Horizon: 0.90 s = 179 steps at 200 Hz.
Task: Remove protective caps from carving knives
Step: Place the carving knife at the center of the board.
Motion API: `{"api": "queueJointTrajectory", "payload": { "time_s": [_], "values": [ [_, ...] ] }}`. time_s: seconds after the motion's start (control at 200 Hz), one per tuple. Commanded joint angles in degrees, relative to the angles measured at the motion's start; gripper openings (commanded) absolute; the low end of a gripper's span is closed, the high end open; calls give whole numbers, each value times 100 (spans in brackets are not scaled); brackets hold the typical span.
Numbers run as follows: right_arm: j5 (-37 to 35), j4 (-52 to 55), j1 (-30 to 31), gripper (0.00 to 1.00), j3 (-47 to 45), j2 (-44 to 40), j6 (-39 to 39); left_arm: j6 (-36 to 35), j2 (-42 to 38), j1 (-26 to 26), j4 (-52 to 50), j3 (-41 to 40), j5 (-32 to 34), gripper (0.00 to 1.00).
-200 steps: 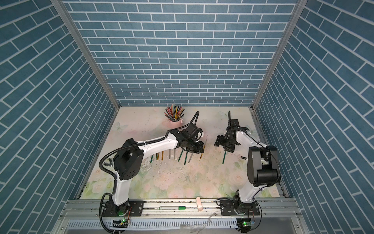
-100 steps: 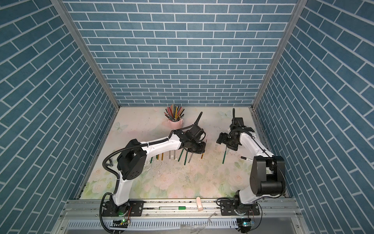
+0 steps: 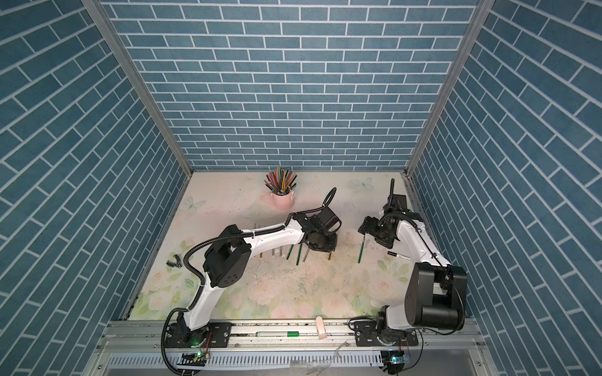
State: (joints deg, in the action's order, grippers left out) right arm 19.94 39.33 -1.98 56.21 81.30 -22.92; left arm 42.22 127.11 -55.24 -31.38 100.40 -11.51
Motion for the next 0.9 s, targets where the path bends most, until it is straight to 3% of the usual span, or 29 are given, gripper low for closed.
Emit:
{"api": "queueJointTrajectory", "payload": {
  "time_s": [0.0, 0.37, 0.89],
  "values": [
    [105, 171, -56, 98, -66, -192, 173, 228, 156, -34, -163, 118, 176, 1],
    [238, 250, -154, 98, -81, -114, 322, 296, 384, -92, -215, 365, 110, 4],
    [269, 268, -281, 98, -145, -254, 391, 506, 525, -101, -247, 423, 154, 17]
  ]
}}
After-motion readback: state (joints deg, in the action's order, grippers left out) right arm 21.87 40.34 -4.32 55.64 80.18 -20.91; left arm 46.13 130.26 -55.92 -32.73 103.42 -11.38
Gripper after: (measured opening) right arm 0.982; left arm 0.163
